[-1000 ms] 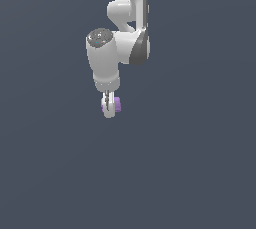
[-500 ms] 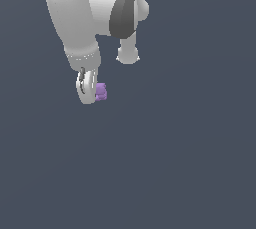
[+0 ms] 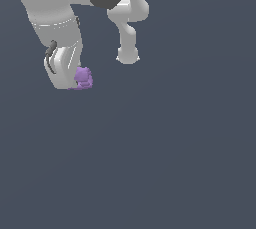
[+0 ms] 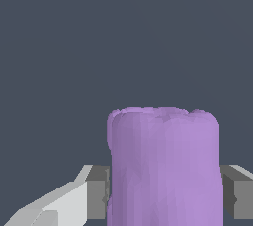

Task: Pick up the object and move it to a goal position.

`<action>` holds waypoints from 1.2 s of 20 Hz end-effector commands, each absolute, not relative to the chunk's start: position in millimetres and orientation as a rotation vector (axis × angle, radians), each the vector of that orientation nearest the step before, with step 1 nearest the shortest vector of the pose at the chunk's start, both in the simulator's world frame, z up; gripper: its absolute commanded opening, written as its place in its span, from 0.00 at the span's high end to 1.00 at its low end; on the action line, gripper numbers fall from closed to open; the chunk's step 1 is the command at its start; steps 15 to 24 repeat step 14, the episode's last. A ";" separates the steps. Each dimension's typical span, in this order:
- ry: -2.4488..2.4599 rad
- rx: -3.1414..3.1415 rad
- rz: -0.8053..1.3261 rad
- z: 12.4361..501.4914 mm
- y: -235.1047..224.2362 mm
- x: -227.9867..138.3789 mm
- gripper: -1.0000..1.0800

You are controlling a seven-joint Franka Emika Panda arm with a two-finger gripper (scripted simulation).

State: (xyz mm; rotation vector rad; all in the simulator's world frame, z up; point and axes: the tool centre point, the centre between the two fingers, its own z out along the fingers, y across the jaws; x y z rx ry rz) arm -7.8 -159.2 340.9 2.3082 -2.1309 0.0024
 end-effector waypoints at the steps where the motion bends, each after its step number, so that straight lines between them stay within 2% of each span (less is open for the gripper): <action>1: -2.129 2.310 0.000 353.1 -164.7 -5.0 1.00; 9: -2.129 2.310 0.000 372.3 -174.0 0.3 1.00; 24: -2.129 2.310 0.000 372.8 -174.2 1.1 1.00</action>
